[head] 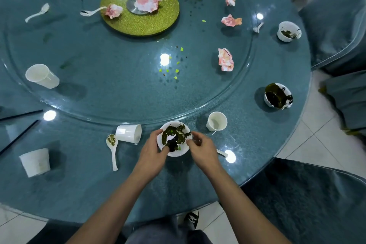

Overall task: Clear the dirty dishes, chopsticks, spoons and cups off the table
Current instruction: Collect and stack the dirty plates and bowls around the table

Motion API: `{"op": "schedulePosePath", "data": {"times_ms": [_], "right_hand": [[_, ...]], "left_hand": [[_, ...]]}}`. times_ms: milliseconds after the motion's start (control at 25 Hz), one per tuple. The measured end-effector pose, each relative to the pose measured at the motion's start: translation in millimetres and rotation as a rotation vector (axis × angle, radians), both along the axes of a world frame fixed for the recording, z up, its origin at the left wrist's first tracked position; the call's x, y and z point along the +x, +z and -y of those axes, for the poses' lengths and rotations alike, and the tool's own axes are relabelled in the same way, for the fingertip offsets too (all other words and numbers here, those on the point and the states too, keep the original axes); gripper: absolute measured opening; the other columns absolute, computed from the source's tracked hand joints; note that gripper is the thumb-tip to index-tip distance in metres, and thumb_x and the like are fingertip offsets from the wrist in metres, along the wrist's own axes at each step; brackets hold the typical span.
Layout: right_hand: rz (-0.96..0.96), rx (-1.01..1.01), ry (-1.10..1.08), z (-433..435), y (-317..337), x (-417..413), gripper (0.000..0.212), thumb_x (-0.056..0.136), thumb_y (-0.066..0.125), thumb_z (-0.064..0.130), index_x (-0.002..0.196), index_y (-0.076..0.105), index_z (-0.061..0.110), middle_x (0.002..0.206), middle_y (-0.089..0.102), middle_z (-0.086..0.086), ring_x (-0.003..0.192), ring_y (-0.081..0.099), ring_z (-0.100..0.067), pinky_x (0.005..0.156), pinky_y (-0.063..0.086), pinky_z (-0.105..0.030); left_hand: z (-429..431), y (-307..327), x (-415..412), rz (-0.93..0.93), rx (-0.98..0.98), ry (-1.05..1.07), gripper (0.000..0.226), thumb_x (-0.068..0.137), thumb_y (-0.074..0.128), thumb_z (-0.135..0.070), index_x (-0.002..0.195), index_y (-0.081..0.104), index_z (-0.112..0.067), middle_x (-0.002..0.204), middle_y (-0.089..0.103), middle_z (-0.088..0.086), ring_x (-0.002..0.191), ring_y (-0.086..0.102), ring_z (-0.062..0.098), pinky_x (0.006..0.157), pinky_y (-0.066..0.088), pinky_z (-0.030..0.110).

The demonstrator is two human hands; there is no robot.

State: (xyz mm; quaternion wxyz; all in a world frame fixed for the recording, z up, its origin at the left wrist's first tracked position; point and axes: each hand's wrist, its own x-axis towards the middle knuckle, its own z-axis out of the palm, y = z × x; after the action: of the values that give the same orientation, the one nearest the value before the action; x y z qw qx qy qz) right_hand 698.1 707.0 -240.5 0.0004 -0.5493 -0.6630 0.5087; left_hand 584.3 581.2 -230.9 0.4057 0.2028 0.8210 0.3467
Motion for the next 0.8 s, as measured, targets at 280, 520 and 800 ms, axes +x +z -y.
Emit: {"op": "schedulePosePath", "data": {"times_ms": [280,520,800], "right_hand": [[-0.078,-0.079,-0.049,0,-2,-4,0.028,0.091,0.066,0.016,0.118,0.07,0.021,0.1,0.073,0.012,0.094,0.068,-0.002,0.093,0.052,-0.027],[-0.13,-0.051,-0.086,-1,8,4,0.029,0.092,0.066,0.017,0.121,0.069,0.023,0.099,0.071,0.013,0.094,0.067,-0.001,0.092,0.051,-0.025],[-0.165,0.0,-0.176,-2,25,37,0.022,0.093,0.066,0.022,0.108,0.067,0.037,0.1,0.071,0.017,0.098,0.068,-0.006,0.094,0.053,-0.032]], "left_hand": [[-4,-3,-5,0.003,0.054,0.018,0.044,0.095,0.059,-0.016,0.126,0.042,-0.043,0.122,0.057,-0.019,0.117,0.06,0.014,0.102,0.048,0.038],[-9,7,-7,-0.012,0.126,0.062,0.041,0.095,0.06,-0.015,0.122,0.048,-0.042,0.12,0.06,-0.021,0.114,0.062,0.013,0.099,0.05,0.036],[-21,25,15,-0.008,0.189,0.013,0.041,0.095,0.058,-0.011,0.124,0.051,-0.04,0.121,0.061,-0.02,0.11,0.063,0.009,0.081,0.044,0.012]]}}
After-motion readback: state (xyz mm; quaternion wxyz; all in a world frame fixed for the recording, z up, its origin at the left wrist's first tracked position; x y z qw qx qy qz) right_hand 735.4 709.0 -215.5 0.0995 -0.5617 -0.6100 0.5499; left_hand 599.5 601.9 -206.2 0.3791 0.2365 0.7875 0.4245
